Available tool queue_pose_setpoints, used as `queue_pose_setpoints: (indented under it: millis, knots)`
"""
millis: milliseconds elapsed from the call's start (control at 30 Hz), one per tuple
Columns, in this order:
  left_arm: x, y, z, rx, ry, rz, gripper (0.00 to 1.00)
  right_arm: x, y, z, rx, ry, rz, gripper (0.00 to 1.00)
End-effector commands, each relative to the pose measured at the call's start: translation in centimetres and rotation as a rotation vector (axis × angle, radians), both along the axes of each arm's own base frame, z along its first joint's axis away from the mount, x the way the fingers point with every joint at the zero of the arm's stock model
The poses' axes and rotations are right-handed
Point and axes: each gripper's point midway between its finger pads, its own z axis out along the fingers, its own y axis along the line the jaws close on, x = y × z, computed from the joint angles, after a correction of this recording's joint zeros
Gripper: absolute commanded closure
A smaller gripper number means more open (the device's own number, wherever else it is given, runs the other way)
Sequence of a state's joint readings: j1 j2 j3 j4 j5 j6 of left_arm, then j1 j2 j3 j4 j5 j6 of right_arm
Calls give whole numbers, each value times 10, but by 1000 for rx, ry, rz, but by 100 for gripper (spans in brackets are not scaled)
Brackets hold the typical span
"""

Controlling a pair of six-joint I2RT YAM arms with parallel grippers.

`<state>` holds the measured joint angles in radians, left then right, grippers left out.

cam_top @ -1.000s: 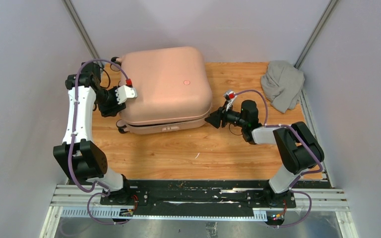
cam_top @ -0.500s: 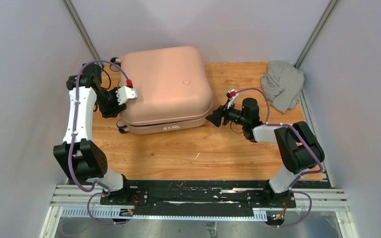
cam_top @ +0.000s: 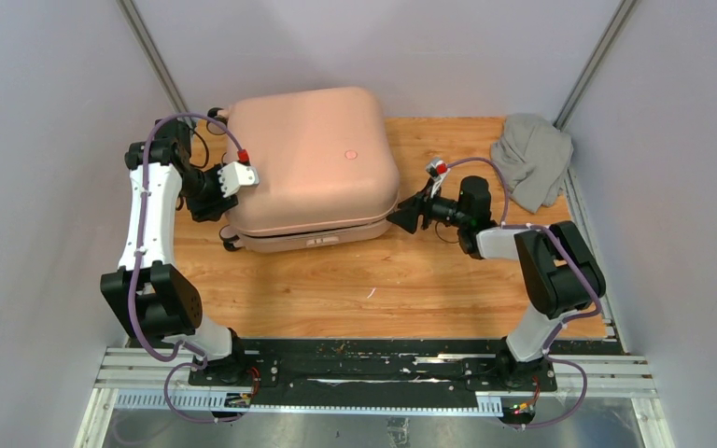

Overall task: Pack the luggage
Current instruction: Zip the luggage at the corner of the board.

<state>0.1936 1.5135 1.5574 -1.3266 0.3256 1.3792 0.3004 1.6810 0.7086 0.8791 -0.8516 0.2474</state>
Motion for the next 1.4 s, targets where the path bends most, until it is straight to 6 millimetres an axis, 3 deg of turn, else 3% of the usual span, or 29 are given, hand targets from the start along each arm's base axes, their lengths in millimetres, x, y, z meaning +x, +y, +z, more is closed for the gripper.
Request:
queue_pose_setpoints:
  millis: [0, 400, 633, 967, 1367]
  knots:
    - [16, -8, 27, -47, -134, 37, 100, -7, 10, 14, 59, -22, 89, 35]
    - [16, -10, 34, -52, -151, 40, 100, -4, 8, 8, 46, -7, 22, 75]
    - [15, -15, 35, -65, -152, 41, 100, -3, 17, 8, 10, -17, -11, 99]
    - [10, -31, 36, -107, -137, 66, 100, -11, 18, 13, -11, -76, -50, 100]
    - [-6, -57, 29, -146, -107, 32, 100, -47, 54, 17, -74, -121, 58, 100]
